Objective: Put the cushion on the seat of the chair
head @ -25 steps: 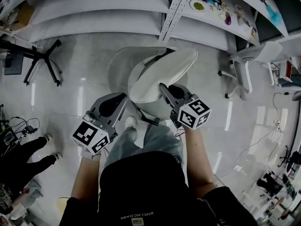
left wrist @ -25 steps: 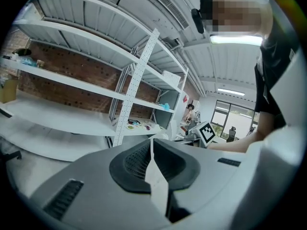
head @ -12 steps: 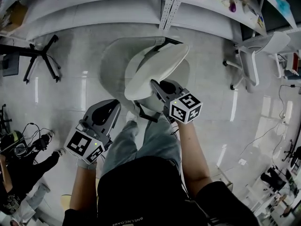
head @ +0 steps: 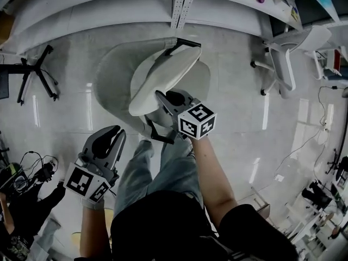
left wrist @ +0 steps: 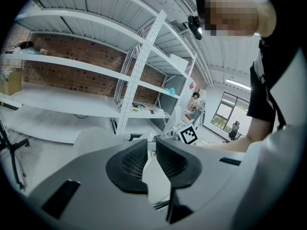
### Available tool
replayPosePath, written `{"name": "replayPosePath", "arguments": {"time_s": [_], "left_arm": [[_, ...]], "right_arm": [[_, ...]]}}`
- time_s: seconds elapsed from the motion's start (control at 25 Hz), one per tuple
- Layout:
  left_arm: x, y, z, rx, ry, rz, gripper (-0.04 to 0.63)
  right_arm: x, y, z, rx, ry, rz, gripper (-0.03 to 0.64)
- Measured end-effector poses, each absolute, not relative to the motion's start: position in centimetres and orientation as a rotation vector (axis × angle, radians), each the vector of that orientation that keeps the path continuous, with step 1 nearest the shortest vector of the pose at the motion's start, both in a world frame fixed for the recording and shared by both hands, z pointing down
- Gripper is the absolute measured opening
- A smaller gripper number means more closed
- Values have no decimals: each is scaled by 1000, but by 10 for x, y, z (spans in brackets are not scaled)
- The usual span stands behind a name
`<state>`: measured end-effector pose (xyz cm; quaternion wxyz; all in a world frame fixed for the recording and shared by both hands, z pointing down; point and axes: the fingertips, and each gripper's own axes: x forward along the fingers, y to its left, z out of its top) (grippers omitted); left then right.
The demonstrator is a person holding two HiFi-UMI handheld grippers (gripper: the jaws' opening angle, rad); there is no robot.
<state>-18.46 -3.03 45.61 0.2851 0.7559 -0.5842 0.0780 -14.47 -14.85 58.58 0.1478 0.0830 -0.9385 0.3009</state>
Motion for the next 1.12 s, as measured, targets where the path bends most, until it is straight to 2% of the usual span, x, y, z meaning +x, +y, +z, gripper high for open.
{"name": "replayPosePath", "arguments": {"time_s": [0.64, 1.12], "left_arm": [[-183, -21, 489, 1966, -1548, 222, 55], [-179, -14, 500, 1958, -1512, 226, 57]], "right_arm": [[-171, -148, 637, 223, -2683, 840, 43], [-154, -144, 673, 283, -2607, 901, 43]]}}
